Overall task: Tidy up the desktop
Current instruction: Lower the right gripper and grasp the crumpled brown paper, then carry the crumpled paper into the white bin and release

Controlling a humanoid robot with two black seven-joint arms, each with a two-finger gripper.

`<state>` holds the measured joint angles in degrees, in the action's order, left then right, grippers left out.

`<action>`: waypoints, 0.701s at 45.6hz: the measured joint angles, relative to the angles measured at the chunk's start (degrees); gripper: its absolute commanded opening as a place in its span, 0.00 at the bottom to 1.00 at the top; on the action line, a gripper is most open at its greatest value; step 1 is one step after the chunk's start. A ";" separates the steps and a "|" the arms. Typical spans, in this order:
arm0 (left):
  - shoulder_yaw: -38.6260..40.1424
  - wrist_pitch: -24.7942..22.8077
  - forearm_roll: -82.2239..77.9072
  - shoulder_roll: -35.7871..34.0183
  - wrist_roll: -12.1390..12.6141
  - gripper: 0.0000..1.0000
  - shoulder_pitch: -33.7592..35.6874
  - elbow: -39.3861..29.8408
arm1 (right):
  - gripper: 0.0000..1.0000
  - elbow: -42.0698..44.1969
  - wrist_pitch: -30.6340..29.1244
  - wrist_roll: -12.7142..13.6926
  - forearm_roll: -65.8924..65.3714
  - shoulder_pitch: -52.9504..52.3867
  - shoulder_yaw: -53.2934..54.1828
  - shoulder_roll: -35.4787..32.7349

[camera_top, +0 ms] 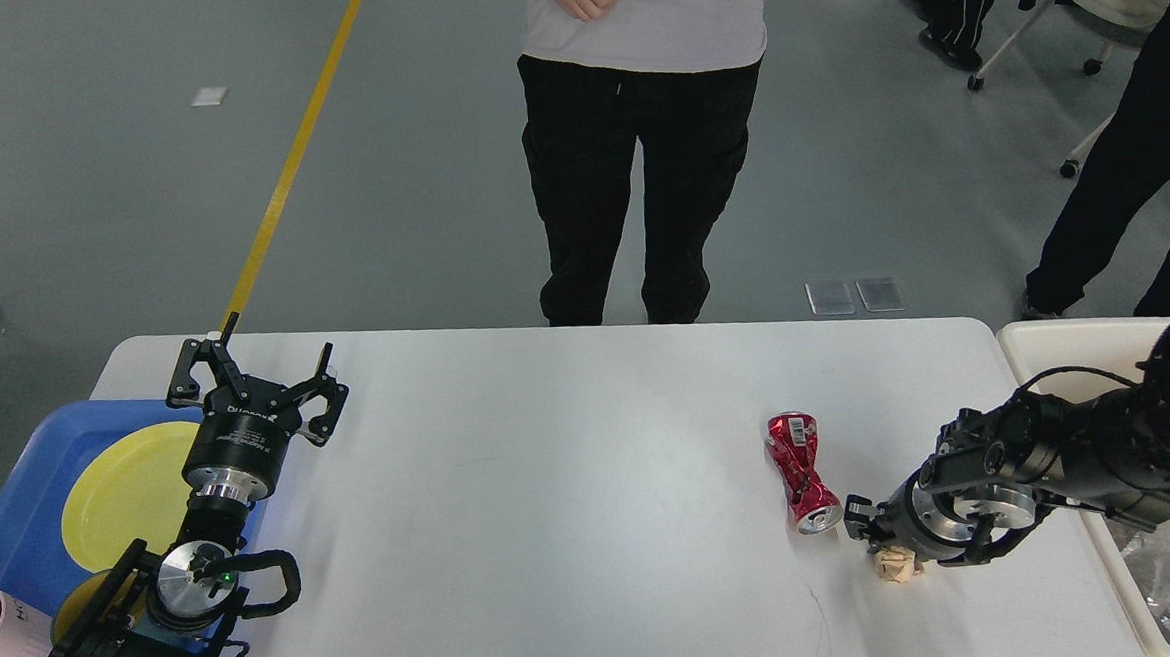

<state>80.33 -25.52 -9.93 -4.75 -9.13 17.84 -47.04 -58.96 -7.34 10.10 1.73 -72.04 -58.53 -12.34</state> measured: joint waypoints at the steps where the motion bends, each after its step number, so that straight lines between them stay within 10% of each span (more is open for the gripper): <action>1: 0.00 0.00 0.00 0.00 0.00 0.97 0.00 0.00 | 0.00 0.00 0.04 0.00 0.02 -0.05 0.00 -0.08; 23: 0.00 0.00 0.00 0.00 0.00 0.97 0.00 0.00 | 0.00 -2.23 -2.32 0.19 0.22 -3.30 -0.42 -2.35; 32: 0.00 0.00 0.00 0.00 0.01 0.97 0.00 0.00 | 0.00 -6.14 -12.50 0.20 0.29 -14.09 -1.68 -6.51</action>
<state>80.33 -25.52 -9.94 -4.75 -9.13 17.84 -47.04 -65.10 -19.83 10.30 2.02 -86.13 -60.21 -18.85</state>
